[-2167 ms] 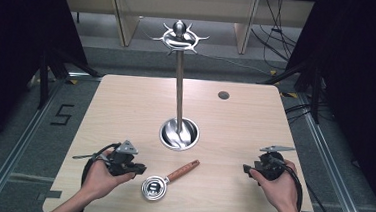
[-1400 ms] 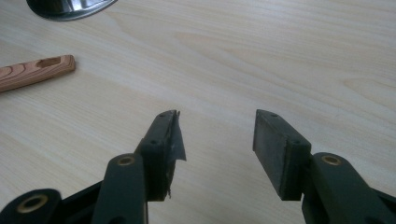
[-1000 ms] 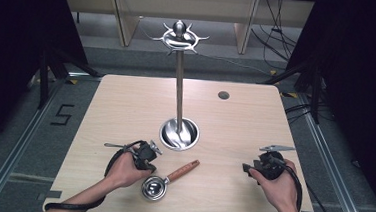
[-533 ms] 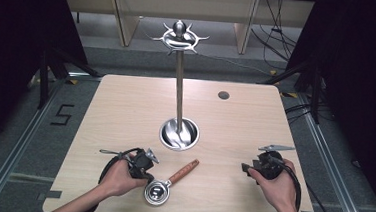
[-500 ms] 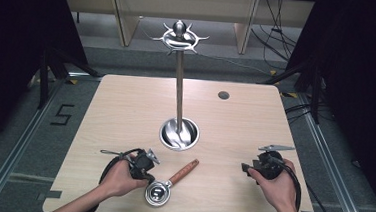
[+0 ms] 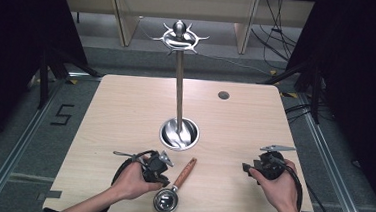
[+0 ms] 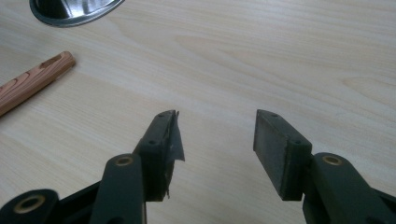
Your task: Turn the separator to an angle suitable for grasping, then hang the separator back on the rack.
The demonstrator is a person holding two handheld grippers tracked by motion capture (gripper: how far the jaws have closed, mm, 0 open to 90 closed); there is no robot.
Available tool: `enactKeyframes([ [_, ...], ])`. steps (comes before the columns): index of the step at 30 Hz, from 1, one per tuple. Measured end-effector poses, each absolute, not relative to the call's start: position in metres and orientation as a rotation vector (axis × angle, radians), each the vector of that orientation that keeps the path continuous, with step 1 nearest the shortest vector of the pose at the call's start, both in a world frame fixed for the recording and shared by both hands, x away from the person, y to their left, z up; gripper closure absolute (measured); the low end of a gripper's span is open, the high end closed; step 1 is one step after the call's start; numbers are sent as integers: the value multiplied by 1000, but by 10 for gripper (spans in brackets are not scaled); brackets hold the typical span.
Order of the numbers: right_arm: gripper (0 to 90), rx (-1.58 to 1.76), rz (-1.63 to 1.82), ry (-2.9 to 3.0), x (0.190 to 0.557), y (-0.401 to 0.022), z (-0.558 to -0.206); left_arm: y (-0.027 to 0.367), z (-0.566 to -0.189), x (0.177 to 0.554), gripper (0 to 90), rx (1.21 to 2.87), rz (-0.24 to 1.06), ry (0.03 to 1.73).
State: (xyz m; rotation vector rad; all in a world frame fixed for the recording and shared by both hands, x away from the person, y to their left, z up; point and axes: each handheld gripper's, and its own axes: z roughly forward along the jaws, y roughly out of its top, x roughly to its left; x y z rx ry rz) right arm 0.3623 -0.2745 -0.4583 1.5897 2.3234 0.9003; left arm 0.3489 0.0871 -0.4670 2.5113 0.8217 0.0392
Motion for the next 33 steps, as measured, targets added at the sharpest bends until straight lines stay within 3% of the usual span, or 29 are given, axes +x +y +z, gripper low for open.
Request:
enactKeyframes([
  [2, 500, 1592, 897, 2325, 362, -275, -458, 86, -464, 351, 733, 2493, 50, 829],
  [3, 500, 1591, 962, 2276, 362, -275, -462, 84, -460, 353, 661, 2472, 68, 844],
  [8, 500, 1588, 867, 2255, 360, -277, -460, 80, -455, 358, 487, 2449, 69, 913],
  [12, 497, 1567, 878, 2248, 359, -276, -457, 75, -457, 359, 409, 2437, 69, 961],
  [23, 497, 1575, 929, 2268, 367, -279, -459, 56, -458, 363, 384, 2439, 5, 1083],
  [26, 497, 1584, 949, 2269, 366, -280, -459, 49, -458, 368, 385, 2561, -15, 1029],
  [33, 491, 1577, 885, 2244, 366, -280, -456, 40, -460, 372, 400, 2599, -21, 1056],
])
